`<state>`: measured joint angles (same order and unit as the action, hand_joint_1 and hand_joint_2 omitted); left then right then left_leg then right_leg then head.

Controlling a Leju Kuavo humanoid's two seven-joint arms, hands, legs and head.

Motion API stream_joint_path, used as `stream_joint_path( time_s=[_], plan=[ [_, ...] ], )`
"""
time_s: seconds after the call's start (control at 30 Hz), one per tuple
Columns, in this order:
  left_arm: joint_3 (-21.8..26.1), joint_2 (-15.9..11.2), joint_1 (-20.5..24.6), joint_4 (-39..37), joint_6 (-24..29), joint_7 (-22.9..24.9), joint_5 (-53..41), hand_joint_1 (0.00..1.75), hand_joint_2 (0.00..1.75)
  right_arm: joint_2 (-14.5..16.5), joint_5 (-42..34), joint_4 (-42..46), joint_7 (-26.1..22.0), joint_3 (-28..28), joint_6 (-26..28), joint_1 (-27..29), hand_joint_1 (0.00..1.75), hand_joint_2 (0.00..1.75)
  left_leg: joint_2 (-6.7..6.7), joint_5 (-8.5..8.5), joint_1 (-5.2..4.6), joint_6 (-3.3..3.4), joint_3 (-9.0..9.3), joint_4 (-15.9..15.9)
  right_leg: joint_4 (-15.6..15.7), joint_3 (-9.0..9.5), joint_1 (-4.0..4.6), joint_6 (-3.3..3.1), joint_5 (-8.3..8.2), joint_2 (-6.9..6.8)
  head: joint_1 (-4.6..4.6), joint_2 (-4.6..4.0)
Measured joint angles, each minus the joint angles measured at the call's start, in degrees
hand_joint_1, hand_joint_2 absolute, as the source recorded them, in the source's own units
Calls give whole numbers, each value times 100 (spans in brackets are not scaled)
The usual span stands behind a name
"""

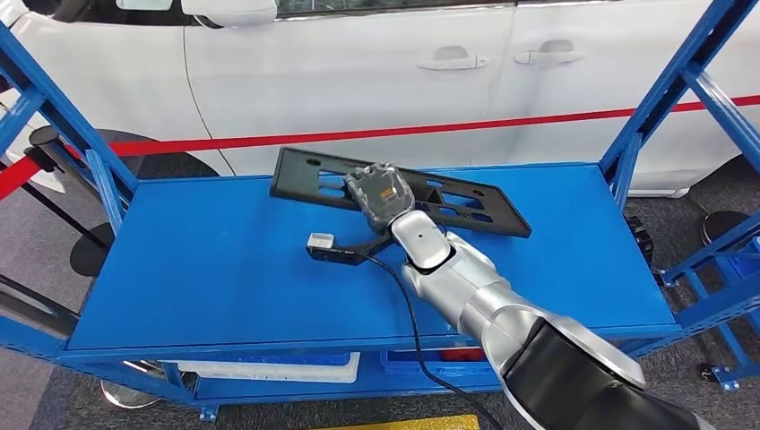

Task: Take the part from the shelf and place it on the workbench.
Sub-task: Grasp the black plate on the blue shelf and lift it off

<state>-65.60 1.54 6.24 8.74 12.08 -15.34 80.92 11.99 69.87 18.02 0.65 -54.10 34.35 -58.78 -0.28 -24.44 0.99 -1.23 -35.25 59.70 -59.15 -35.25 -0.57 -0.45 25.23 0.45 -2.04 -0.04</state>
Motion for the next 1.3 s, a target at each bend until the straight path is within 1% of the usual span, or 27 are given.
stream_joint_path(
  time_s=[0.07, 0.1, 0.13, 0.17, 0.2, 0.27, 0.3, 0.33, 0.37, 0.4, 0.43, 0.47, 0.5, 0.53, 0.57, 0.6, 0.7, 0.87, 1.0, 1.17, 1.3],
  plan=[
    [-43, 15, -7, 0, -17, -20, -8, 0, 0, -75, 120, 26, 19, 107, 19, -312, 175, 175, -10, -8, -26, 71, 14, -92, 5, -28, 1, 66, -18, 2, 3, 0],
    [-60, 23, -14, 0, -27, -26, -11, 0, 0, -111, 189, 50, 25, 158, 23, -457, 175, 175, -7, 8, -19, 111, 15, -106, 7, -32, -7, 100, -11, 0, 4, 0],
    [-74, 31, -18, 0, -34, -29, -14, 0, 0, -148, 257, 81, 34, 210, 26, -599, 175, 175, -7, 23, -14, 149, 25, -131, -43, -51, -13, 130, 34, -5, 6, 0],
    [-86, 38, -18, 0, -39, -31, -16, 0, 0, -181, 314, 113, 49, 259, 31, -740, 175, 175, -4, 38, -7, 191, 36, -156, -185, -113, -16, 155, 133, -9, 7, 0],
    [-98, 45, -15, 0, -44, -33, -17, 0, 0, -216, 364, 148, 70, 306, 38, -871, 175, 175, -2, 49, -3, 225, 45, -175, -449, -232, -20, 174, 287, -13, 9, 0],
    [-123, 56, -9, 0, -49, -37, -21, 0, 0, -278, 431, 201, 102, 378, 58, -1050, 175, 175, -2, 46, -17, 267, 51, -176, -1201, -589, -19, 196, 621, -17, 9, 0],
    [-133, 61, -11, 0, -50, -37, -27, 0, 0, -305, 463, 219, 113, 401, 70, -1089, 175, 175, -4, 41, -21, 274, 56, -172, -1506, -742, -19, 202, 706, -17, 10, 0],
    [-140, 64, -14, 0, -51, -38, -32, 0, 0, -324, 489, 232, 116, 415, 79, -1106, 175, 175, -9, 36, -22, 279, 61, -166, -1646, -822, -20, 203, 695, -17, 10, 0],
    [-150, 68, -15, 0, -51, -39, -37, 0, 0, -343, 521, 245, 123, 425, 87, -1116, 175, 175, -15, 29, -23, 279, 65, -155, -1565, -801, -20, 196, 576, -17, 10, 0],
    [-158, 73, -15, 0, -51, -41, -41, 0, 0, -359, 551, 261, 133, 433, 98, -1135, 175, 175, -21, 19, -25, 271, 66, -141, -1285, -683, -19, 181, 381, -18, 11, 0],
    [-168, 79, -14, 0, -50, -43, -44, 0, 0, -372, 576, 283, 146, 443, 112, -1170, 175, 175, -26, 5, -28, 258, 64, -124, -896, -513, -18, 158, 168, -18, 11, 0],
    [-178, 86, -10, 0, -50, -44, -47, 0, 0, -385, 601, 308, 162, 457, 136, -1227, 175, 175, -28, -16, -50, 239, 47, -92, -506, -342, -14, 140, 16, -18, 11, 0],
    [-185, 91, -6, 0, -50, -44, -50, 0, 0, -390, 613, 338, 173, 472, 166, -1289, 175, 175, -27, -28, -73, 235, 26, -68, -238, -227, -17, 131, -71, -16, 5, 0],
    [-194, 93, -2, 0, -50, -43, -54, 0, 0, -397, 620, 366, 182, 490, 199, -1343, 175, 175, -23, -41, -94, 231, 8, -50, -90, -171, -19, 127, -94, -12, 0, 0],
    [-204, 95, 1, 0, -50, -40, -55, 0, 0, -405, 614, 386, 182, 510, 229, -1381, 175, 175, -20, -46, -112, 228, -4, -40, -50, -161, -19, 126, -76, -6, -5, 0],
    [-212, 96, 2, 0, -50, -38, -55, 0, 0, -415, 596, 403, 171, 535, 249, -1396, 175, 175, -17, -41, -113, 231, 0, -51, -55, -168, -21, 121, -79, -1, -10, 0],
    [-224, 103, 7, 0, -46, -33, -54, 0, 0, -434, 506, 417, 98, 619, 272, -1400, 175, 175, -13, -33, -111, 207, 21, -87, -54, -169, -12, 87, -76, 9, -10, 0],
    [-239, 106, 11, 0, -42, -32, -54, 0, 0, -444, 304, 453, -54, 766, 319, -1400, 175, 175, -10, -15, -105, 175, 36, -121, -56, -171, -4, 58, -74, 13, -10, 0],
    [-266, 106, 10, 0, -41, -28, -53, 0, 0, -453, 157, 472, -190, 917, 353, -1396, 175, 0, -12, -10, -99, 150, 36, -125, -59, -170, 1, 52, -74, 11, -10, 0],
    [-278, 106, 11, 0, -41, -16, -46, 0, 0, -470, 10, 538, -307, 1112, 355, -1396, 175, 0, -12, -10, -100, 148, 34, -122, -59, -166, -3, 50, -76, 10, -10, 0],
    [-279, 106, 13, 0, -43, -9, -11, 0, 0, -475, -359, 647, -613, 1329, 345, -1396, 175, 0, -13, -10, -101, 149, 32, -117, -57, -164, -11, 52, -77, 7, -10, 0]
  ],
)
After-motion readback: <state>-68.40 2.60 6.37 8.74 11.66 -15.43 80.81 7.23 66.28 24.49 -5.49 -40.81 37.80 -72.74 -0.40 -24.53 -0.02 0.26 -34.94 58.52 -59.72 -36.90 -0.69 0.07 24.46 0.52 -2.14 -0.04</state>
